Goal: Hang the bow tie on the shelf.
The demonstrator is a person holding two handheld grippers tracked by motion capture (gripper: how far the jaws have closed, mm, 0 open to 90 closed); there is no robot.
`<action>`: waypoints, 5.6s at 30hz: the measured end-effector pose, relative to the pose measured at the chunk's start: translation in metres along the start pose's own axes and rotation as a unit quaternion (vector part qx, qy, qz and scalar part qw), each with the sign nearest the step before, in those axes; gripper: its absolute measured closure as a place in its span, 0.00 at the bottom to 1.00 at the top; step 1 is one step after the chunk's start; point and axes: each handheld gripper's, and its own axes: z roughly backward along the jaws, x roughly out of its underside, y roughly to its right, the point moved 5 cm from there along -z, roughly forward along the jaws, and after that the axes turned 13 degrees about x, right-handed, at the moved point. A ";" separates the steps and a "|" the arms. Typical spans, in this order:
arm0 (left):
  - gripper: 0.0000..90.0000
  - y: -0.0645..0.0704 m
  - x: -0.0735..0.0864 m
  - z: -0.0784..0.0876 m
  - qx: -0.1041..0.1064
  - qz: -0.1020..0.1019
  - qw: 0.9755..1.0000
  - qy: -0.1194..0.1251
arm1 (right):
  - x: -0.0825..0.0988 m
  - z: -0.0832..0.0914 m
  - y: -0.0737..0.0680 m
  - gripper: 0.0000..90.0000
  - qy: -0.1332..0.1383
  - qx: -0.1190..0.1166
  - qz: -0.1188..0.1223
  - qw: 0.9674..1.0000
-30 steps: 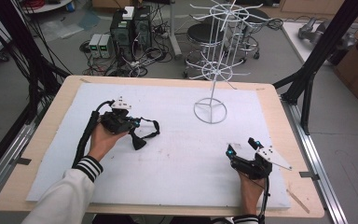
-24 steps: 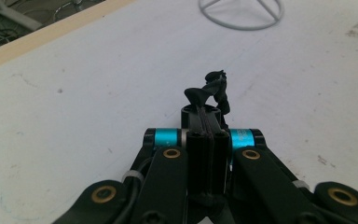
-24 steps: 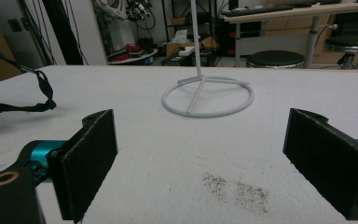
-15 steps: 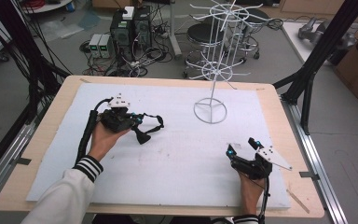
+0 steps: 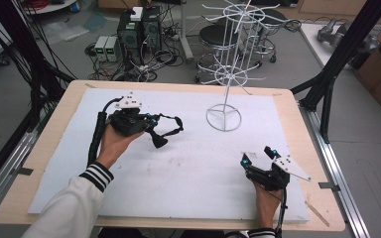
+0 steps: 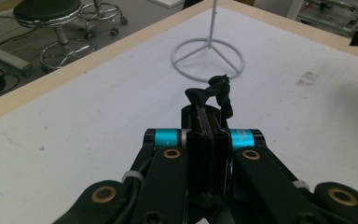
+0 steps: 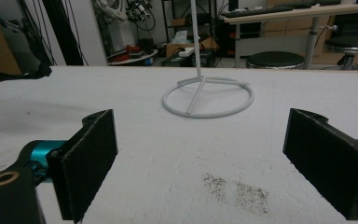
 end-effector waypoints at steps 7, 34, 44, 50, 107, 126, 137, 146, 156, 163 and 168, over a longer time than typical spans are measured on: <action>0.99 0.010 -0.015 -0.006 0.013 -0.011 1.000 0.010 | 0.000 0.000 0.001 0.10 0.007 0.000 0.002 1.000; 0.99 0.030 -0.057 -0.026 0.061 -0.020 0.997 0.048 | 0.000 0.001 0.000 0.10 0.008 0.001 0.003 1.000; 0.99 0.035 -0.071 -0.032 0.087 -0.015 0.994 0.062 | 0.000 0.001 0.000 0.10 0.011 0.001 0.003 1.000; 0.99 0.037 -0.079 -0.039 0.103 -0.010 0.992 0.075 | 0.000 0.001 0.000 0.10 0.012 0.002 0.005 1.000; 0.99 0.024 -0.107 -0.118 0.069 -0.013 0.992 0.102 | 0.000 0.001 0.000 0.10 0.012 0.001 0.003 1.000; 0.98 0.020 -0.092 -0.138 0.048 -0.014 0.996 0.080 | 0.000 0.001 0.000 0.10 0.013 0.001 0.002 1.000; 0.91 0.018 -0.086 -0.139 0.053 -0.006 0.996 0.076 | 0.000 0.001 0.000 0.10 0.013 0.001 0.002 1.000; 0.59 0.017 -0.082 -0.125 0.042 -0.009 0.996 0.081 | -0.001 0.001 0.001 0.10 0.012 0.000 -0.003 1.000; 0.14 0.013 -0.069 -0.079 0.078 -0.020 0.994 0.073 | 0.000 0.001 -0.001 0.10 0.007 -0.002 0.007 1.000; 0.14 0.010 -0.043 -0.035 0.062 -0.049 0.993 0.092 | 0.000 0.001 -0.001 0.10 0.010 0.001 0.011 1.000; 0.14 0.003 -0.012 0.000 0.033 -0.058 0.994 0.086 | 0.000 0.001 -0.001 0.10 0.012 0.002 0.013 1.000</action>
